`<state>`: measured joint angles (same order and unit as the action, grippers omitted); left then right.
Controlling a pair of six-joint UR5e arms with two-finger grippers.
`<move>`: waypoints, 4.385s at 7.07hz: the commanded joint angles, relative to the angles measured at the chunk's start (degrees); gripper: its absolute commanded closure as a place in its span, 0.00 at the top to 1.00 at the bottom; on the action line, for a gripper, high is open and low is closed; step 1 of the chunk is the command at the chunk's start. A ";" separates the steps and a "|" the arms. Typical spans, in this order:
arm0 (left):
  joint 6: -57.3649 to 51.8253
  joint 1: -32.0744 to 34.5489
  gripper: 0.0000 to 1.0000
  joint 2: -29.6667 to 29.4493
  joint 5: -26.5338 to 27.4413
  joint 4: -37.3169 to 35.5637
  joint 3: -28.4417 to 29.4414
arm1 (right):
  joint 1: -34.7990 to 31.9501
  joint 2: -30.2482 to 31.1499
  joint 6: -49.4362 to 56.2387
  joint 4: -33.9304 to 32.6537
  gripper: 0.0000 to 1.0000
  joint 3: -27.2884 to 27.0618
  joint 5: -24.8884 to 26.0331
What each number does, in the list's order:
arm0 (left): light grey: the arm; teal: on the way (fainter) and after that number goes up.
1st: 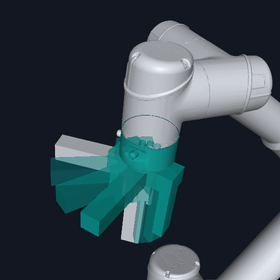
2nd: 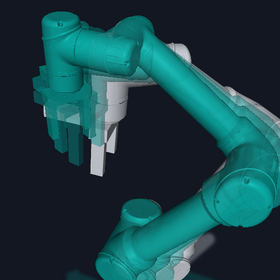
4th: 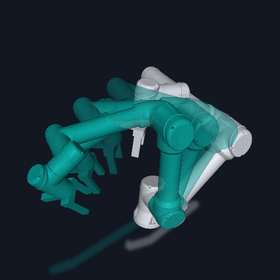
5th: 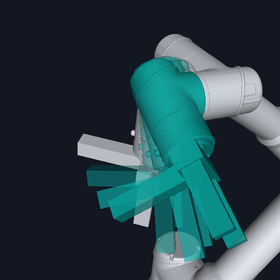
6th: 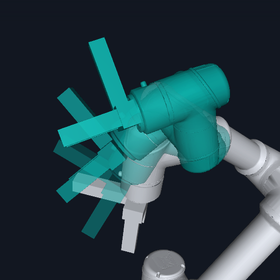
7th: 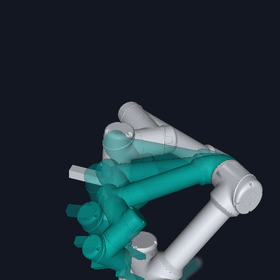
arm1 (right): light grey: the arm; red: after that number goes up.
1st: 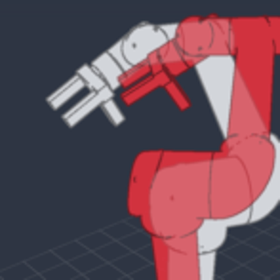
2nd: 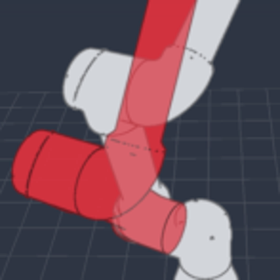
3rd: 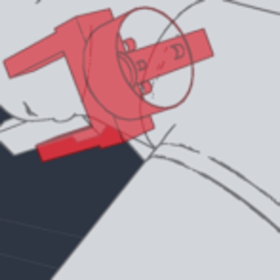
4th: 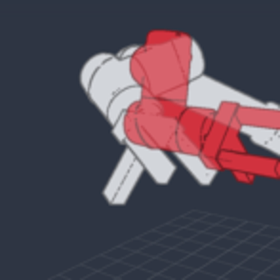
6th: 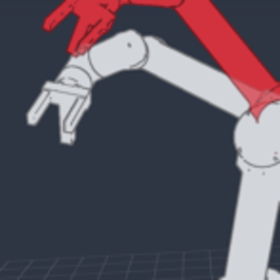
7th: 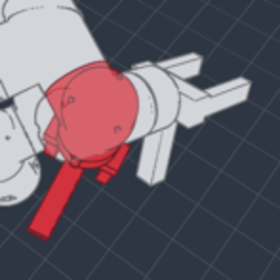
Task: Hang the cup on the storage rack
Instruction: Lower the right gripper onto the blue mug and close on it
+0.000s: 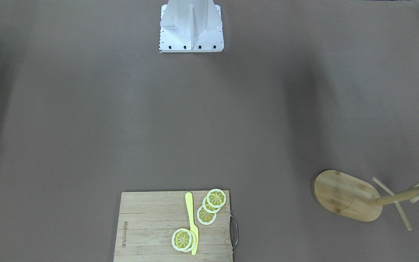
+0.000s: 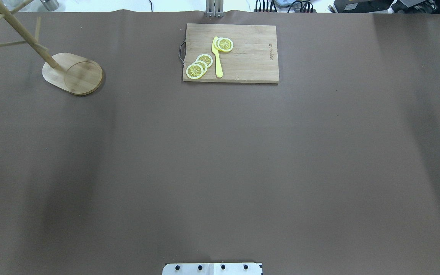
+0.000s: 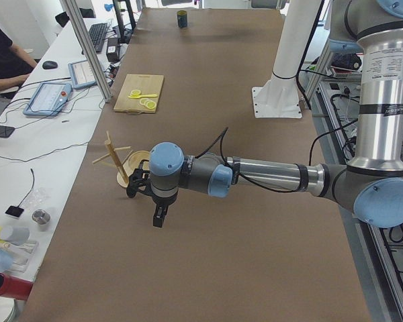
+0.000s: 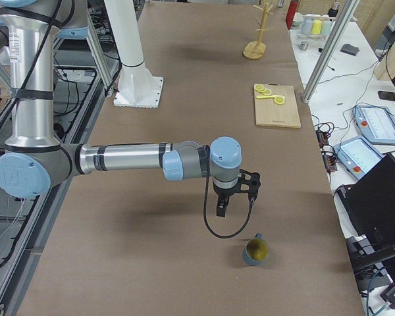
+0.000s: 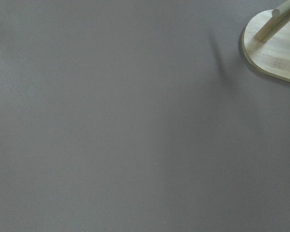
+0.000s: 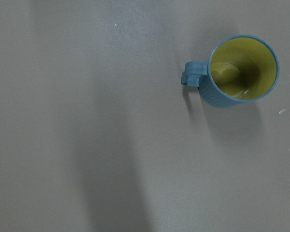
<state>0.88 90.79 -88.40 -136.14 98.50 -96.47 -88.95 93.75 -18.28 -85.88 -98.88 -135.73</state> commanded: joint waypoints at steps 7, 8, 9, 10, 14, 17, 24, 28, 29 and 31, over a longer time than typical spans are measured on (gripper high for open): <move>0.00 0.00 0.99 1.04 0.09 0.11 -0.82 | 0.26 -0.67 -0.88 0.01 1.00 0.18 0.38; 0.00 0.00 0.99 1.04 0.00 0.11 -0.82 | 0.70 -1.28 -0.80 0.36 1.00 0.61 0.90; 0.00 -0.09 0.99 1.04 0.00 0.11 -0.91 | 0.70 -1.29 -0.71 0.80 1.00 0.62 1.34; 0.00 -0.09 0.99 1.04 0.00 0.02 -1.09 | 0.70 -1.03 -0.36 0.89 1.00 0.70 1.26; 0.08 -0.09 0.99 1.04 0.00 0.02 -1.35 | 0.79 -2.41 -1.14 0.63 1.00 3.84 1.17; 0.17 -0.09 0.99 1.03 0.00 -0.15 -2.57 | -0.86 -12.77 -6.95 1.24 1.00 22.71 0.82; 0.17 0.00 0.99 1.04 -0.44 -0.59 -4.87 | -3.60 -19.92 -18.71 20.23 1.00 44.47 6.00; 0.17 -0.17 0.99 0.77 -2.02 -0.59 -4.16 | -3.25 -19.92 -18.90 20.49 1.00 45.96 6.18; 0.17 -0.17 0.99 0.77 -2.02 -0.59 -4.08 | -2.38 -19.83 -18.90 22.58 1.00 46.93 6.44; 0.17 -0.17 0.99 0.77 -2.02 -0.59 -3.90 | -1.14 -19.83 -18.90 26.72 1.00 50.18 6.71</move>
<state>1.05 90.62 -87.62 -138.16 97.91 -100.48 -90.72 73.91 -37.17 -61.06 -50.15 -129.14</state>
